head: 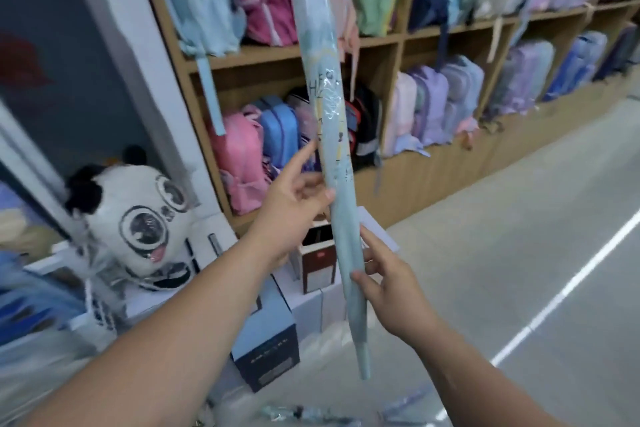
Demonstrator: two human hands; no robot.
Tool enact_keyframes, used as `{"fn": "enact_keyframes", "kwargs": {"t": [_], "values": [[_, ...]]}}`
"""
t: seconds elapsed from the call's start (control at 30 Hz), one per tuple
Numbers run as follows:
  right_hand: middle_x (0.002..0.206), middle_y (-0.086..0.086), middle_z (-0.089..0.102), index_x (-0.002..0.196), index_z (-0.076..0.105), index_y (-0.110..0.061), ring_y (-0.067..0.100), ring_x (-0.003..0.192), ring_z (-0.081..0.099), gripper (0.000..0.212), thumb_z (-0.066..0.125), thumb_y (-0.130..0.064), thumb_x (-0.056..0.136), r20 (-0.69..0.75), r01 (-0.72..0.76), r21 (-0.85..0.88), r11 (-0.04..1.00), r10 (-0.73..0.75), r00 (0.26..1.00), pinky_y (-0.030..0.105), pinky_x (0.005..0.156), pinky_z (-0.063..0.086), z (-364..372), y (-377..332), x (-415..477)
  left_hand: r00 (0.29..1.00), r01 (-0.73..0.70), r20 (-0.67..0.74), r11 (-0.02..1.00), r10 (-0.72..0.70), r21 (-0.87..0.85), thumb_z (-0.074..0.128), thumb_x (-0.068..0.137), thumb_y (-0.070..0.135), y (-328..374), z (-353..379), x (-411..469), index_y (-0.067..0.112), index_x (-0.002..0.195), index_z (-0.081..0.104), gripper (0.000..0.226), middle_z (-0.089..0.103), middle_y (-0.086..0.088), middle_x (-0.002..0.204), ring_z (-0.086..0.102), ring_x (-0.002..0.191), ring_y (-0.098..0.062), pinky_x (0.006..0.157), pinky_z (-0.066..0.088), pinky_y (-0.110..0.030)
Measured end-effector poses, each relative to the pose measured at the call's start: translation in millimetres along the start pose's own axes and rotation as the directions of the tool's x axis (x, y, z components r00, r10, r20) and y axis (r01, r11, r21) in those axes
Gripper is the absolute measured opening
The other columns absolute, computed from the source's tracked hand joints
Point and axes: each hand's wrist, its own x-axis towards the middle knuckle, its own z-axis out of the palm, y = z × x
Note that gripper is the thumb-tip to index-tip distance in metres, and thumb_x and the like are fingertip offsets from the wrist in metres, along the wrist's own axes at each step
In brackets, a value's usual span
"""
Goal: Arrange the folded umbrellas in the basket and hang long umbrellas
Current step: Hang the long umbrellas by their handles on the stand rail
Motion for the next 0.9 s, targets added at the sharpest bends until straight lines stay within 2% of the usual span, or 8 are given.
{"fn": "enact_keyframes", "kwargs": {"t": [0.07, 0.13, 0.27, 0.37, 0.47, 0.6, 0.73, 0.9], "values": [[0.096, -0.022, 0.064, 0.144, 0.038, -0.054, 0.007, 0.085, 0.062, 0.072, 0.062, -0.007, 0.096, 0.053, 0.052, 0.058, 0.997, -0.055, 0.997, 0.030, 0.078, 0.056, -1, -7, 19, 1.000, 0.011, 0.000, 0.996, -0.012, 0.090, 0.067, 0.092, -0.001, -2, -7, -12, 0.050, 0.147, 0.039, 0.080, 0.073, 0.002, 0.108, 0.069, 0.099, -0.020, 0.086, 0.056, -0.031], [0.097, -0.019, 0.067, 0.149, 0.037, -0.045, 0.007, 0.084, 0.064, 0.069, 0.060, -0.006, 0.097, 0.100, 0.108, 0.123, 0.986, -0.120, 0.988, 0.030, 0.079, 0.058, 2, -20, 38, 0.999, 0.040, -0.038, 0.994, -0.036, 0.104, 0.064, 0.093, -0.004, -4, -13, -23, 0.054, 0.143, 0.039, 0.081, 0.074, 0.004, 0.109, 0.070, 0.096, -0.015, 0.080, 0.056, -0.026], [0.107, -0.019, 0.069, 0.147, 0.035, -0.050, 0.010, 0.090, 0.067, 0.072, 0.059, -0.004, 0.097, 0.175, 0.226, 0.201, 0.953, -0.262, 0.949, 0.027, 0.080, 0.058, 19, -59, 68, 0.989, 0.019, -0.147, 0.991, 0.000, 0.130, 0.062, 0.093, -0.006, 4, -34, -41, 0.064, 0.135, 0.042, 0.084, 0.071, -0.004, 0.111, 0.069, 0.098, -0.015, 0.078, 0.056, -0.028], [0.113, -0.026, 0.066, 0.146, 0.038, -0.046, 0.002, 0.096, 0.066, 0.070, 0.058, -0.001, 0.097, 0.212, 0.315, 0.255, 0.914, -0.371, 0.904, 0.017, 0.081, 0.053, 40, -93, 85, 0.971, -0.009, -0.232, 0.980, 0.055, 0.197, 0.061, 0.093, -0.006, 22, -65, -46, 0.067, 0.133, 0.039, 0.086, 0.072, 0.001, 0.107, 0.067, 0.089, -0.009, 0.074, 0.055, -0.025], [0.114, -0.026, 0.066, 0.146, 0.037, -0.044, -0.003, 0.093, 0.067, 0.070, 0.060, -0.001, 0.096, 0.239, 0.360, 0.281, 0.890, -0.428, 0.872, 0.009, 0.076, 0.050, 68, -134, 102, 0.950, -0.045, -0.285, 0.958, 0.129, 0.282, 0.062, 0.092, -0.005, 50, -104, -51, 0.072, 0.133, 0.036, 0.091, 0.070, -0.005, 0.110, 0.067, 0.096, -0.022, 0.083, 0.060, -0.035], [0.113, -0.026, 0.066, 0.146, 0.033, -0.054, 0.005, 0.092, 0.068, 0.077, 0.065, -0.007, 0.094, 0.244, 0.453, 0.256, 0.854, -0.511, 0.824, 0.021, 0.078, 0.057, 116, -194, 127, 0.916, -0.105, -0.329, 0.928, 0.231, 0.358, 0.061, 0.093, -0.006, 87, -168, -54, 0.066, 0.138, 0.033, 0.089, 0.069, -0.001, 0.104, 0.067, 0.090, -0.016, 0.075, 0.059, -0.026], [0.104, -0.026, 0.065, 0.143, 0.026, -0.066, 0.016, 0.089, 0.065, 0.080, 0.062, -0.012, 0.096, 0.247, 0.516, 0.262, 0.816, -0.573, 0.782, 0.041, 0.080, 0.061, 174, -261, 144, 0.888, -0.172, -0.339, 0.908, 0.310, 0.381, 0.062, 0.094, -0.005, 118, -248, -59, 0.058, 0.145, 0.035, 0.086, 0.070, 0.003, 0.099, 0.071, 0.094, -0.019, 0.077, 0.062, -0.036], [0.096, -0.016, 0.064, 0.148, 0.026, -0.058, 0.013, 0.087, 0.067, 0.077, 0.062, -0.013, 0.097, 0.216, 0.534, 0.293, 0.793, -0.599, 0.771, 0.043, 0.074, 0.061, 248, -342, 152, 0.867, -0.225, -0.319, 0.872, 0.382, 0.434, 0.064, 0.093, -0.003, 159, -350, -74, 0.058, 0.146, 0.035, 0.086, 0.067, 0.013, 0.096, 0.069, 0.092, -0.016, 0.077, 0.061, -0.041]]}}
